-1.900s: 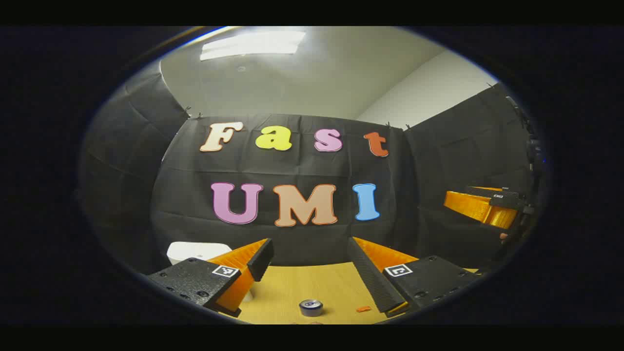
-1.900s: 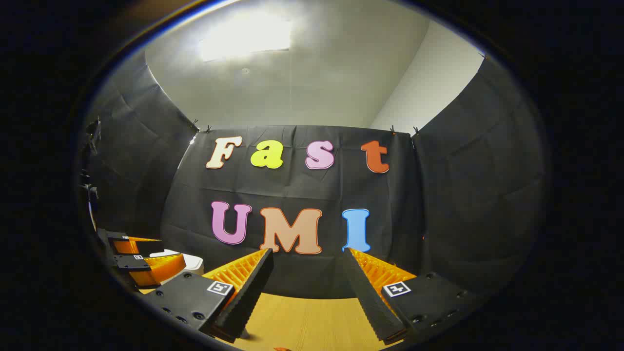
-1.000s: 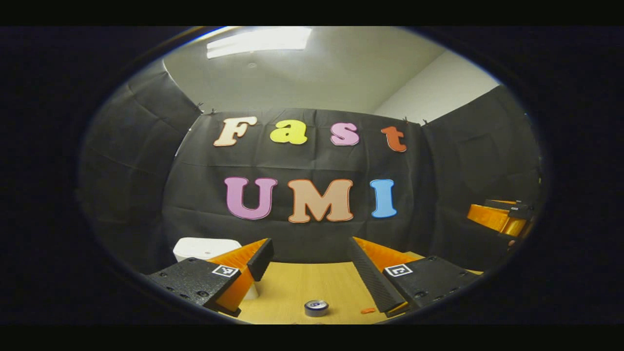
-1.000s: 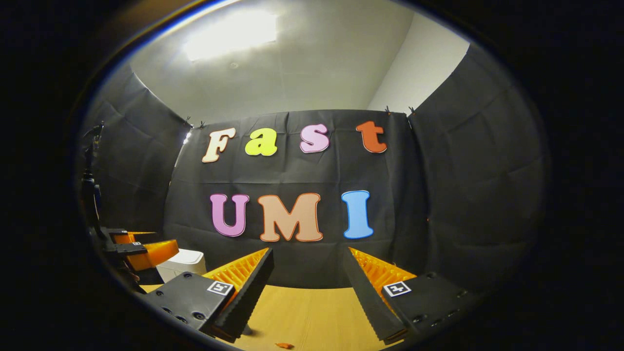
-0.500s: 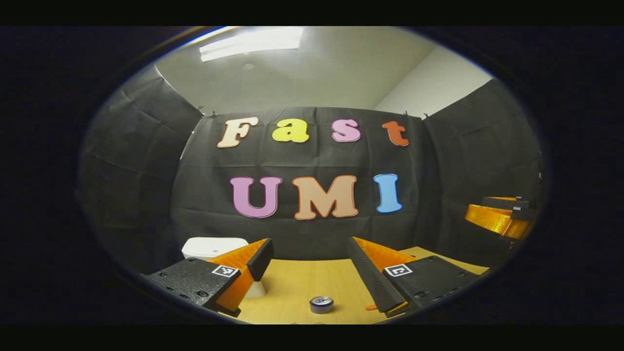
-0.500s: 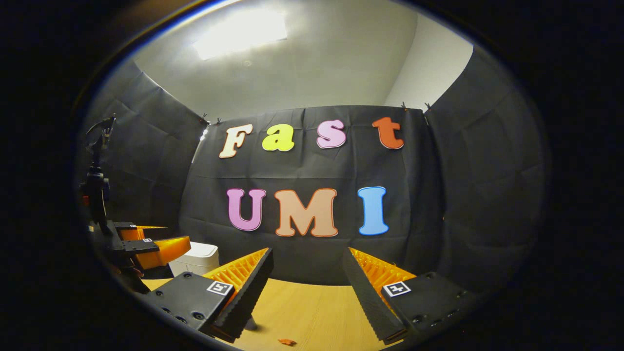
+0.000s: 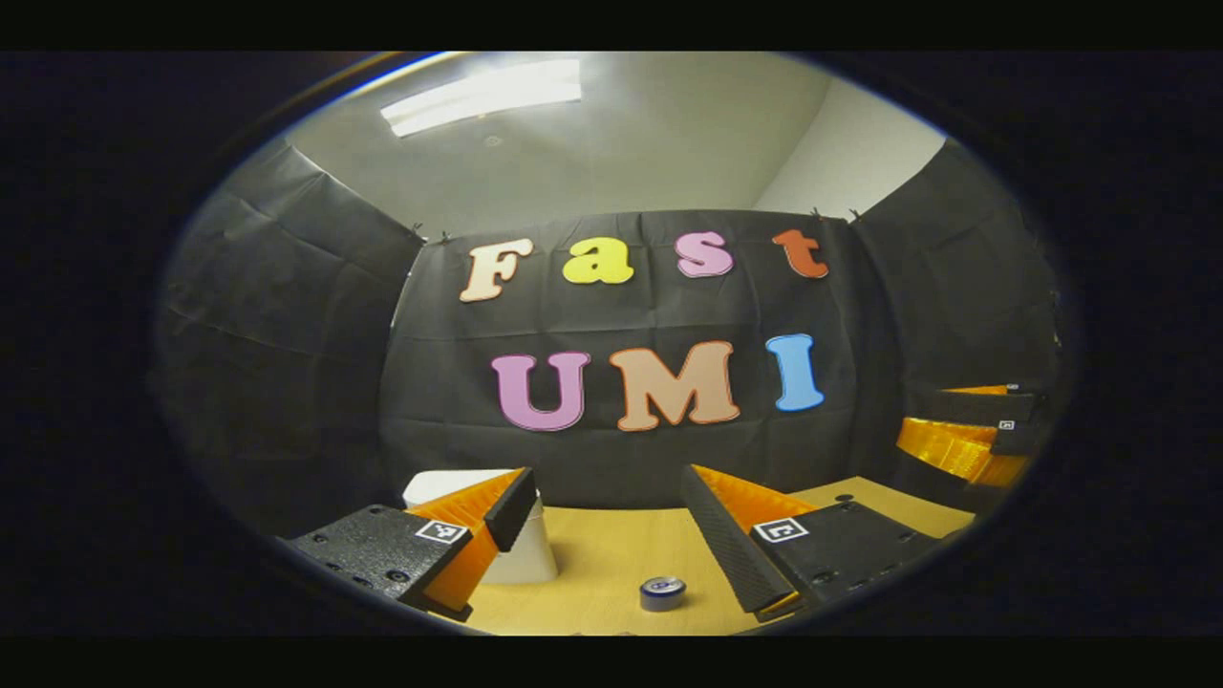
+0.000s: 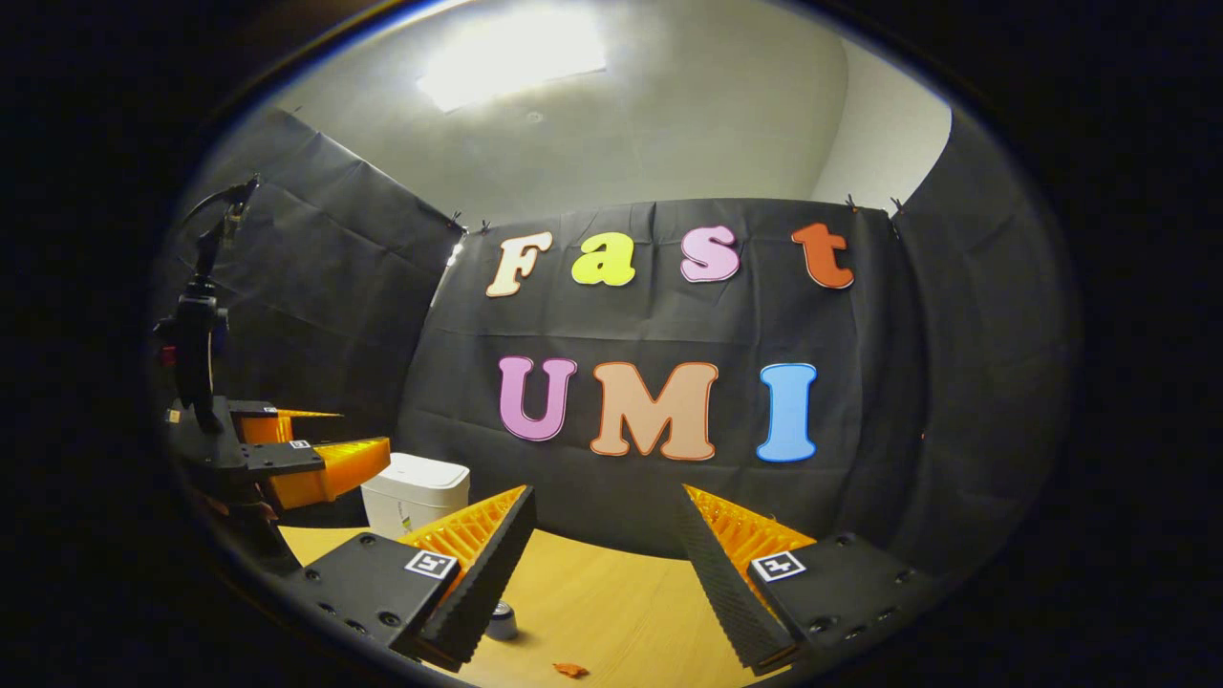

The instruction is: Press the lid of the desktop garbage bin to open it, pick up the crumpled paper on the desktop and throw it into the bin, then pick up the pop can on the desktop and drop it into the bin, and finally close the garbage bin lid.

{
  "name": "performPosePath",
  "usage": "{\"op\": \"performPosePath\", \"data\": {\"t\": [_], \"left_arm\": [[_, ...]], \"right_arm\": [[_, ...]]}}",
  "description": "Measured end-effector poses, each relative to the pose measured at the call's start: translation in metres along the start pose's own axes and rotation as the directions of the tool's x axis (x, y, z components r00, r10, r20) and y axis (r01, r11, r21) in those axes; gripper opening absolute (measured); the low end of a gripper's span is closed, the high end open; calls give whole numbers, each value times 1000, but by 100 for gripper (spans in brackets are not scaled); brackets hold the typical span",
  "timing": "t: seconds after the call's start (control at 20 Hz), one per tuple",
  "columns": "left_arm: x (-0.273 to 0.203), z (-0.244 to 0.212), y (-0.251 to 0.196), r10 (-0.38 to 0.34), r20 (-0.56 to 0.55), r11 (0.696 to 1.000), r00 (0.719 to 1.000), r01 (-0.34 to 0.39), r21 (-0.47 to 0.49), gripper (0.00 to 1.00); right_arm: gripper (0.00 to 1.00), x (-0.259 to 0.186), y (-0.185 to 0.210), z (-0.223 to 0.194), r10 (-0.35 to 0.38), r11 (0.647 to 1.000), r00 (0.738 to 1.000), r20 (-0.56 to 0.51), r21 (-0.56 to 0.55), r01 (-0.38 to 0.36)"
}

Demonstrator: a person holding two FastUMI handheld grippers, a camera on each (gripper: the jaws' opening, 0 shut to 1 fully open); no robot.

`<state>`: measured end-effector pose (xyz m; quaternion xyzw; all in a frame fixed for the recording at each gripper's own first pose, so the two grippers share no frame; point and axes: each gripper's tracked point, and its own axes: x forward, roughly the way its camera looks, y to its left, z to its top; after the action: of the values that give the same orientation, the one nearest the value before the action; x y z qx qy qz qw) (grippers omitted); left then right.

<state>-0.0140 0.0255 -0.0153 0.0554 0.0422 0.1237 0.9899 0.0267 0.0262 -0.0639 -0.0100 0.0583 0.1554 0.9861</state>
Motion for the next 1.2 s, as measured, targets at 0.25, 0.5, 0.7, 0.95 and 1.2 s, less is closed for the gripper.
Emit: {"op": "performPosePath", "data": {"t": [0.25, 0.5, 0.7, 0.95, 1.2], "left_arm": [[20, -8, 26, 10, -11, 1000, 1000, -10, -20, 92], [64, -11, 91, 69, 4, 998, 998, -69, 3, 89], [111, -17, 149, 130, 22, 989, 991, -131, 72, 40], [166, -67, 208, 196, -65, 981, 979, -196, 0, 5], [187, -136, 228, 206, -199, 973, 958, -222, -61, 0]], "right_arm": [[96, 15, 12, 0, -21, 1000, 1000, -7, 5, 21], [96, 32, 30, -2, -82, 996, 996, -25, 31, 83], [96, 41, 42, -7, -143, 990, 988, -51, 6, 144], [96, 47, 53, -18, -221, 975, 970, -102, -12, 221], [96, 49, 65, -29, -264, 964, 953, -149, -71, 256]]}}
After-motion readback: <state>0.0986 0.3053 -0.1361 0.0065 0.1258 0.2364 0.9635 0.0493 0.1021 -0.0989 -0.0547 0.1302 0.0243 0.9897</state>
